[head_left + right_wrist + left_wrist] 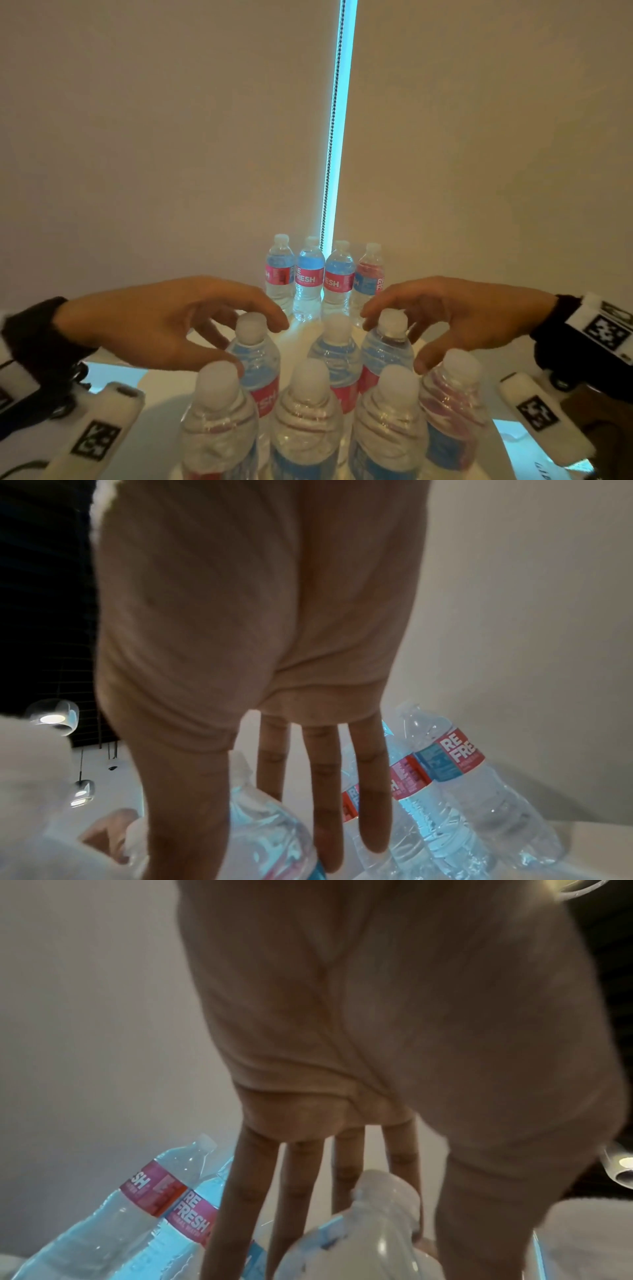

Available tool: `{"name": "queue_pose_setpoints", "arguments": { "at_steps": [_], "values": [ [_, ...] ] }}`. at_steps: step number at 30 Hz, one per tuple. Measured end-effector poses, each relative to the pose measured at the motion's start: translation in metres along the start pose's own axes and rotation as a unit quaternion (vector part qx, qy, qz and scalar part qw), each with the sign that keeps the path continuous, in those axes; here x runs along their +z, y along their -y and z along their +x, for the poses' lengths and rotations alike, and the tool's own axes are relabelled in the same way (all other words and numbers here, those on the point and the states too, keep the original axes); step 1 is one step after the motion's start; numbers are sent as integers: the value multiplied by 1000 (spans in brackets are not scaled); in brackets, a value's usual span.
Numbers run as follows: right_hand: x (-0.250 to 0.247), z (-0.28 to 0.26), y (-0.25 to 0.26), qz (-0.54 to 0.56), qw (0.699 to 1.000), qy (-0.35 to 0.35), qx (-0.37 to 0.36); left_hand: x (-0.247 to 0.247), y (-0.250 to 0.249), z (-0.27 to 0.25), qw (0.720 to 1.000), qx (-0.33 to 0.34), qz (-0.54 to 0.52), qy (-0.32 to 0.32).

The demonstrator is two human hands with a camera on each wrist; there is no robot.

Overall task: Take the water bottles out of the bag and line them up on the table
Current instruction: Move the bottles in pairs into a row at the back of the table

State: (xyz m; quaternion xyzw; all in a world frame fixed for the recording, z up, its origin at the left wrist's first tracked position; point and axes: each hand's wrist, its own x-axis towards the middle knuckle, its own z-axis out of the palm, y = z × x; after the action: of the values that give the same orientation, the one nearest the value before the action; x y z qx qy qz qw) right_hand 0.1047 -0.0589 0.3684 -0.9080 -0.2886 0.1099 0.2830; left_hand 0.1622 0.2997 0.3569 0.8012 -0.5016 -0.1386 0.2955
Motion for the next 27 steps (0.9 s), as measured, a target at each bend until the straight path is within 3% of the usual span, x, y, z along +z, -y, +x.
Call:
{"name": "queue_pose_setpoints", "arguments": {
  "at_steps": [5, 15, 21, 27],
  "values": [
    [5, 5, 2, 22, 1000, -7, -10, 8, -4, 6, 998, -16, -46, -41],
    [-4, 10, -2, -7, 999, -34, -1, 5, 3, 10, 995, 15, -55, -86],
    [-30, 32, 5, -35, 995, -90, 10, -17, 15, 27, 991, -3, -38, -130],
    [-40, 82, 12, -108, 982, -151, 26, -31, 34, 63, 975, -50, 5, -217]
  ]
}}
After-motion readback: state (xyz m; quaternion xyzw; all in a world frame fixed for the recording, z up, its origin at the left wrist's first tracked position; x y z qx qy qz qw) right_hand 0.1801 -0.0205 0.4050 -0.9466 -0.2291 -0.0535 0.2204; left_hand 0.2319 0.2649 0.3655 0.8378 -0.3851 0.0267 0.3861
